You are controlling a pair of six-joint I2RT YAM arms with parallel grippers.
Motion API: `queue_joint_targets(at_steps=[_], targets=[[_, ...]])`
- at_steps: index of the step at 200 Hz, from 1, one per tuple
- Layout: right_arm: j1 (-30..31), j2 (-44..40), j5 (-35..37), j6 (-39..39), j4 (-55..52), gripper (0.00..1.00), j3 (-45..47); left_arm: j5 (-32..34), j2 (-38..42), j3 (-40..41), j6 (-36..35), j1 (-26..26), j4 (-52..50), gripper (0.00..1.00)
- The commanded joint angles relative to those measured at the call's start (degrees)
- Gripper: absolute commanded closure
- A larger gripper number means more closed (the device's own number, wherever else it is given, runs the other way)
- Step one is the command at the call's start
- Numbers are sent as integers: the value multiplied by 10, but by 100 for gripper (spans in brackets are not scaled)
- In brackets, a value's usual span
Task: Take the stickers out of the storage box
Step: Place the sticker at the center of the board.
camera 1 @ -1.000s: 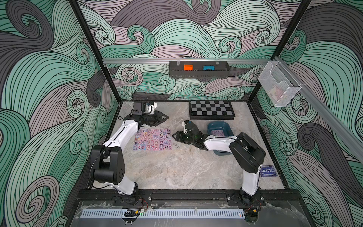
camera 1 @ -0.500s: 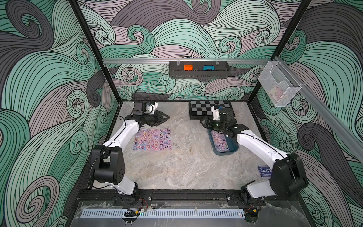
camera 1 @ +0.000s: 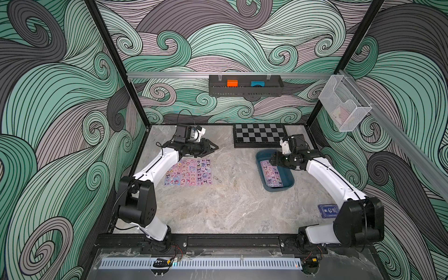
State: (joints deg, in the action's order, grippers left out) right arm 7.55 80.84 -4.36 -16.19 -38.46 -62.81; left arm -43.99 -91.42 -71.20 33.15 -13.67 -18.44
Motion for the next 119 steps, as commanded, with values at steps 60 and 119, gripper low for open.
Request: queue_joint_targets(at_steps=[60, 119], targets=[[-4, 103, 9, 36, -38, 16, -10, 14, -4, -33, -16, -18, -21, 60], [-3, 161, 18, 33, -23, 11, -7, 15, -15, -39, -18, -25, -22, 60]])
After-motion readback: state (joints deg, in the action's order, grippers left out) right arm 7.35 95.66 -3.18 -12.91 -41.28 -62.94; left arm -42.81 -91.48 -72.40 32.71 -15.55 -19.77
